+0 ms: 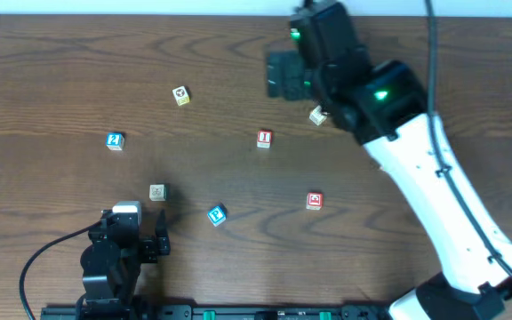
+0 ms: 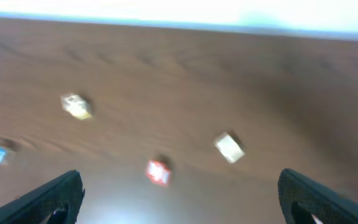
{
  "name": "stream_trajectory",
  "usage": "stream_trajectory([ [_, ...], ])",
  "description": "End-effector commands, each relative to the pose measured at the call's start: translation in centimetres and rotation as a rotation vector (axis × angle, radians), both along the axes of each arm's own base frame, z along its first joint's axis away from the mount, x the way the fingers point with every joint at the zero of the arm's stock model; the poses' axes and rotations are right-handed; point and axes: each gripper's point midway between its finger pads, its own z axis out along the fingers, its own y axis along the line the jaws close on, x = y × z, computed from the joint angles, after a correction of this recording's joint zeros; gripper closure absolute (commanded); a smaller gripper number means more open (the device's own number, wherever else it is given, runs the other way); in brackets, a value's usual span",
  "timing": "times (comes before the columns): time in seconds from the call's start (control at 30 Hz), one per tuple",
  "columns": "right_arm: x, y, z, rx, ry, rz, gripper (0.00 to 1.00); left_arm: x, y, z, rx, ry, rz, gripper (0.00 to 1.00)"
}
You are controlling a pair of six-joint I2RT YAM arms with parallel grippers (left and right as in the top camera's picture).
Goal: Spell out Ai2
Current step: 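Release the 'I' block and move right gripper to red 'A' block, then grasp the red 'A' block with the right gripper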
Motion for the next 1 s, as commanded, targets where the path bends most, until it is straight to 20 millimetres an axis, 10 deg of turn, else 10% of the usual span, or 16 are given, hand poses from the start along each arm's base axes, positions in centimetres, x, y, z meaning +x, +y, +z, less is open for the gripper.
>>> stream_trajectory([
  [0.0, 0.2, -4.7, -3.8, -0.043, 0.136, -0.173, 0.01, 0.0, 0.0, -0.2, -0.010, 0.002, 0.003, 0.05],
  [0.27, -3.2, -12.8, -11.2, -0.088, 0.348, -0.398, 0.01, 0.0, 0.0, -0.2, -0.010, 0.002, 0.003, 0.05],
  [0.63, -9.8, -18.0, -21.9, 0.006, 0.496, -0.533, 0.01, 0.0, 0.0, -0.2, -0.010, 0.002, 0.003, 0.05],
  [0.97, -9.4, -19.2, -26.8, 0.097, 0.479, -0.593, 0.06, 0.0, 0.0, -0.2, -0.010, 0.002, 0.003, 0.04],
])
